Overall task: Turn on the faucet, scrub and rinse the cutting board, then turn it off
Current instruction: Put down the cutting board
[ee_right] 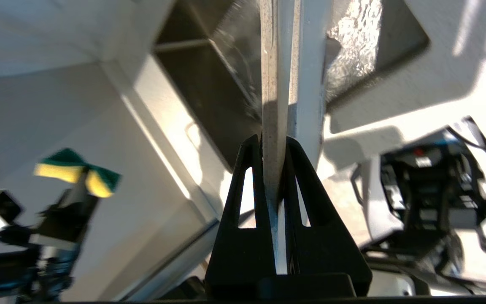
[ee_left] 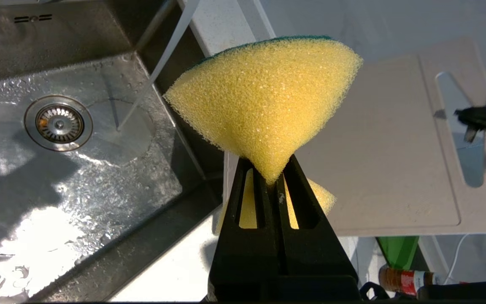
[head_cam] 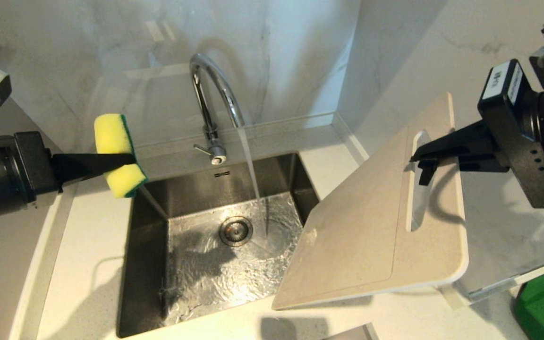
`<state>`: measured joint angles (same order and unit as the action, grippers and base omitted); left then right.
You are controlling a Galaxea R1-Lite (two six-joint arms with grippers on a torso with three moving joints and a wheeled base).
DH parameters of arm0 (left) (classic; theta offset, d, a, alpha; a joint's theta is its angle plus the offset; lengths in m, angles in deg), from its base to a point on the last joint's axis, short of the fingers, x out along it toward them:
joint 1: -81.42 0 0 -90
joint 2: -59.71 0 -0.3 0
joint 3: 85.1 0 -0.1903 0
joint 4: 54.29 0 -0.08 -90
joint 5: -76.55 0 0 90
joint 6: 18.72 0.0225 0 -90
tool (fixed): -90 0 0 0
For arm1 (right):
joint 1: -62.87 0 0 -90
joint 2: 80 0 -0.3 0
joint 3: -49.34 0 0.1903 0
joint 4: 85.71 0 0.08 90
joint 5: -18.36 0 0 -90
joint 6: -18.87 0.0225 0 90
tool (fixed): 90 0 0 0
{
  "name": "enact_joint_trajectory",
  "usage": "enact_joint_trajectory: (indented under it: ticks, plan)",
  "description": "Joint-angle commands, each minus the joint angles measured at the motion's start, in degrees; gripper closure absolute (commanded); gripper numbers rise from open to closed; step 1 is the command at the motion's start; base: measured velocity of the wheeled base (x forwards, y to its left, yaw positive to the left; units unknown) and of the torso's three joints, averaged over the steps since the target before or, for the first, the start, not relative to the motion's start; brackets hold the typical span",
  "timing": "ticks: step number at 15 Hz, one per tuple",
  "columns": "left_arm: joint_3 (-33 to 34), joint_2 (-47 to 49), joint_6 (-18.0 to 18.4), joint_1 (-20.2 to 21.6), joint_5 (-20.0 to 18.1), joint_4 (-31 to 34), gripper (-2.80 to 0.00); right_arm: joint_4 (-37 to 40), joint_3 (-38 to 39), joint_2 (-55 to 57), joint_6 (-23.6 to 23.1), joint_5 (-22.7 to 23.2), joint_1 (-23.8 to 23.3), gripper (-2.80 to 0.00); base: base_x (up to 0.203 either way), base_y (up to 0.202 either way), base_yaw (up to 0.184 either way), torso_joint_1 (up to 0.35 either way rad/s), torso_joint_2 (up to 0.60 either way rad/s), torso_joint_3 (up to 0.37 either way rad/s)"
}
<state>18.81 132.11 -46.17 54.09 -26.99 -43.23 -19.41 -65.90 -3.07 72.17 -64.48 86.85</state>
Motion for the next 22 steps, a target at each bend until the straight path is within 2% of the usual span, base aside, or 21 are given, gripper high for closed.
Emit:
enact_joint_trajectory:
  ticks: [1, 9, 11, 14, 18, 20, 22]
  plan:
    - [0.07, 0.11, -0.16, 0.00, -0.09, -0.08, 0.00, 0.06, 3.68, -1.23, 0.23, 0.12, 0.02, 0.00, 0.000, 0.000, 0.000, 0.000, 0.00, 0.000]
    - [0.69, -0.24, -0.24, 0.00, 0.08, -0.17, 0.00, -4.78, 12.94, -1.98, 0.16, -0.02, 0.02, 0.00, 0.000, 0.000, 0.000, 0.000, 0.00, 0.007]
    - [0.70, -0.42, -0.24, 0.00, 0.08, -0.17, 0.00, -8.91, 17.01, -1.78, 0.06, -1.32, 0.02, 0.00, 0.000, 0.000, 0.000, 0.000, 0.00, 0.000]
    - [0.95, -0.51, -0.24, 0.00, 0.08, -0.17, 0.00, -15.38, 23.54, -2.06, -4.34, -3.89, 0.01, 0.00, 0.000, 0.000, 0.000, 0.000, 0.00, 0.000]
    - [1.75, -0.51, -0.24, 0.00, 0.08, -0.26, 0.00, -15.21, 26.12, -4.56, -6.14, -4.16, -0.46, 0.00, 0.000, 0.000, 0.000, 0.000, 0.00, 0.000]
    - [1.92, -0.59, -0.24, 0.00, 0.08, -0.26, 0.00, -15.16, 28.45, -5.14, -9.72, -4.92, -1.29, 0.00, 0.000, 0.000, 0.000, 0.000, 0.00, 0.000]
    - [1.99, -0.59, -0.24, 0.00, 0.08, -0.26, 0.00, -15.28, 32.01, -5.15, -13.77, -7.79, -1.98, 0.00, 0.000, 0.000, 0.000, 0.000, 0.00, 0.000]
